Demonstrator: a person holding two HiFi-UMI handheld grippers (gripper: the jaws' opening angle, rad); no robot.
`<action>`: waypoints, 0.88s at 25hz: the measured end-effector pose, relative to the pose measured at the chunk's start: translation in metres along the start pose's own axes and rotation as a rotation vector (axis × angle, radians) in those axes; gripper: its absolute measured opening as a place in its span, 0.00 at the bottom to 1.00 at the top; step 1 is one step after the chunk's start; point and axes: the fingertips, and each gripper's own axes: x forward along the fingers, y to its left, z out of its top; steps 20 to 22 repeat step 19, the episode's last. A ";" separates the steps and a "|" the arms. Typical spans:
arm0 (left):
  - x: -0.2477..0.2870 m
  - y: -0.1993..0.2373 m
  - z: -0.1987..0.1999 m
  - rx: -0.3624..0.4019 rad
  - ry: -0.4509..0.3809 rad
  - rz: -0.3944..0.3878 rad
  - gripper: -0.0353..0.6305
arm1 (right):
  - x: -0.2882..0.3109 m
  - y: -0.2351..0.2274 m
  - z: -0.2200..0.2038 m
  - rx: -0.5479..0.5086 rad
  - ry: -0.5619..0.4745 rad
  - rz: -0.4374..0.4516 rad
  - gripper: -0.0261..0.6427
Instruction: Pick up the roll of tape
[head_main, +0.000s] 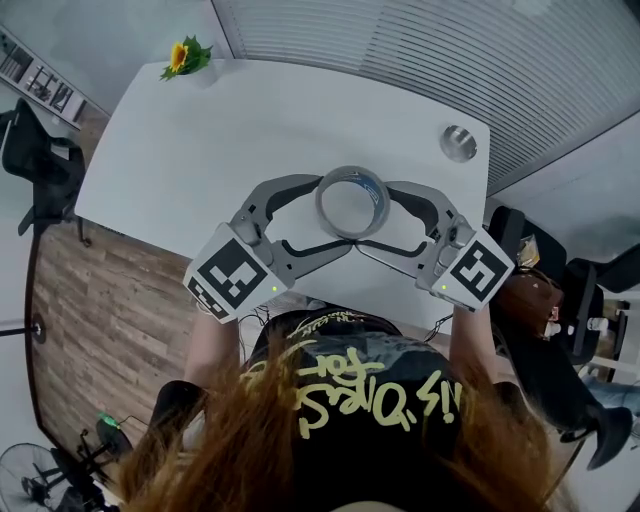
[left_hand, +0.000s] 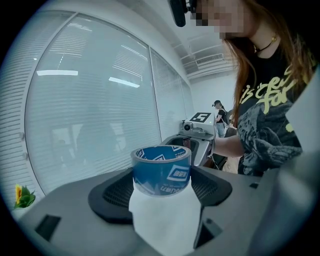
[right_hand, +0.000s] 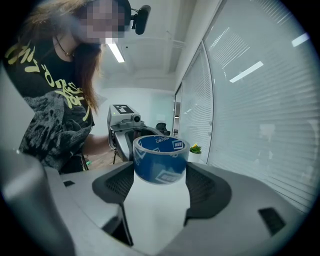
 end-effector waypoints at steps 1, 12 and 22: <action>0.000 0.001 0.000 -0.004 -0.003 -0.001 0.59 | 0.000 -0.001 0.000 -0.002 0.002 0.001 0.53; 0.001 0.005 -0.004 -0.009 -0.001 0.002 0.59 | 0.004 -0.004 -0.001 -0.037 0.019 0.000 0.53; 0.003 0.006 -0.005 -0.007 -0.001 0.000 0.59 | 0.003 -0.005 -0.003 -0.047 0.036 -0.005 0.53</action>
